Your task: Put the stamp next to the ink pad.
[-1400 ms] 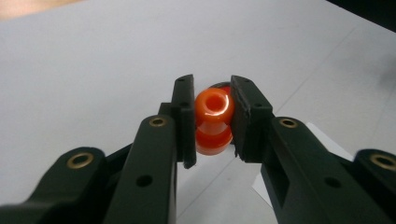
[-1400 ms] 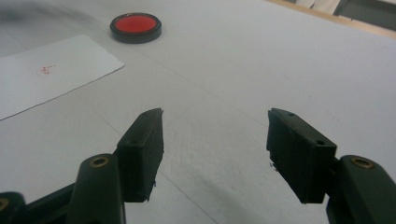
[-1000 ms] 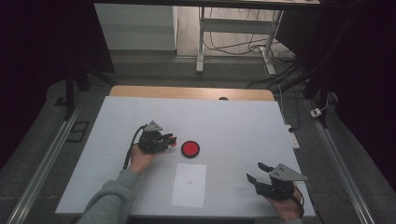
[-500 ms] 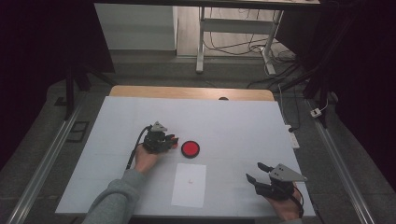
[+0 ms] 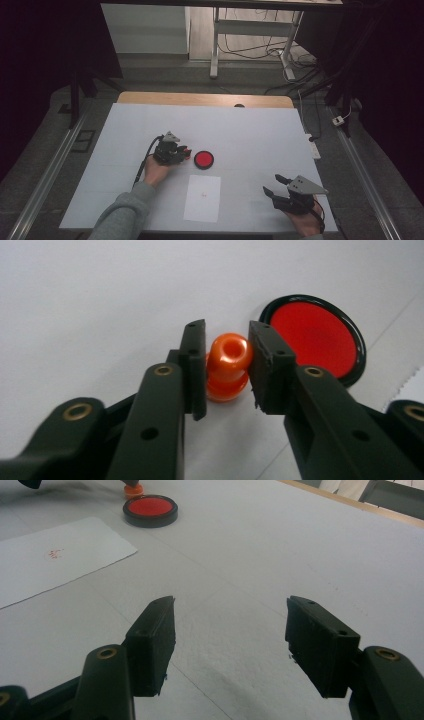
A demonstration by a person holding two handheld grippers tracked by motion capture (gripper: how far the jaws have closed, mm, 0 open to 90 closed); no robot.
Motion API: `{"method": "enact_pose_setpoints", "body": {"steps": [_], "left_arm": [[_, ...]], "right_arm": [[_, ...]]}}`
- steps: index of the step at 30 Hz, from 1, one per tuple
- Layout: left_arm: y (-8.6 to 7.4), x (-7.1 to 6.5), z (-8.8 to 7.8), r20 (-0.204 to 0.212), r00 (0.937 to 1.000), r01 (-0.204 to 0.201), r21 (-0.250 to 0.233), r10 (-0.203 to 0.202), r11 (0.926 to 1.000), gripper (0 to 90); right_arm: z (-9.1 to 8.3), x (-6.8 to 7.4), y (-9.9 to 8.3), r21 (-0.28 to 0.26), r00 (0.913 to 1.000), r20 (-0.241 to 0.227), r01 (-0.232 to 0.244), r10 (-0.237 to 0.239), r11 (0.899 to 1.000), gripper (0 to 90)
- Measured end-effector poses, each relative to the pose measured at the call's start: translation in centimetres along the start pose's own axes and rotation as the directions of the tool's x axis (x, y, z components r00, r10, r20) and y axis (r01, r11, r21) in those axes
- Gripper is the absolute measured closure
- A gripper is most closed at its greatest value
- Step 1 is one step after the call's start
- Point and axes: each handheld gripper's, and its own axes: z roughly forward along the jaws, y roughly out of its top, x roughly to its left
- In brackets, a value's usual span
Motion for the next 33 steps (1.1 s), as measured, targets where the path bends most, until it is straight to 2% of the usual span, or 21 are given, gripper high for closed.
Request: {"method": "enact_pose_setpoints", "body": {"steps": [4,8,11,19,25,33], "left_arm": [[0.0,-0.1,-0.2,-0.006,0.9998,-0.019,0.010,0.019,0.9998,51.4],[0.1,-0.2,-0.5,-0.004,1.0000,-0.007,-0.008,0.007,0.9999,39.8],[0.2,-0.2,-0.9,-0.001,1.0000,-0.005,-0.017,0.005,0.9998,34.5],[0.2,-0.5,-2.0,0.021,0.9998,0.004,-0.025,-0.003,0.9997,27.7],[0.2,-1.6,-3.4,0.045,0.9978,-0.048,-0.034,0.049,0.9983,26.9],[-0.3,-2.5,-4.6,0.077,0.9932,-0.086,-0.019,0.088,0.9961,26.5]], "right_arm": [[0.0,0.0,0.0,0.000,1.0000,-0.002,0.000,0.000,1.000,35.7],[0.1,0.0,0.0,0.001,1.0000,-0.003,-0.001,0.001,1.000,35.7],[0.0,0.0,0.0,0.001,1.0000,-0.003,-0.002,0.002,1.000,35.7],[0.1,0.1,0.0,0.002,1.0000,-0.005,-0.003,0.003,1.000,35.6],[0.1,0.0,0.0,0.004,1.0000,-0.003,0.001,-0.001,1.000,35.6],[0.2,0.1,0.0,0.004,1.0000,-0.007,0.004,-0.004,1.000,35.6]]}}
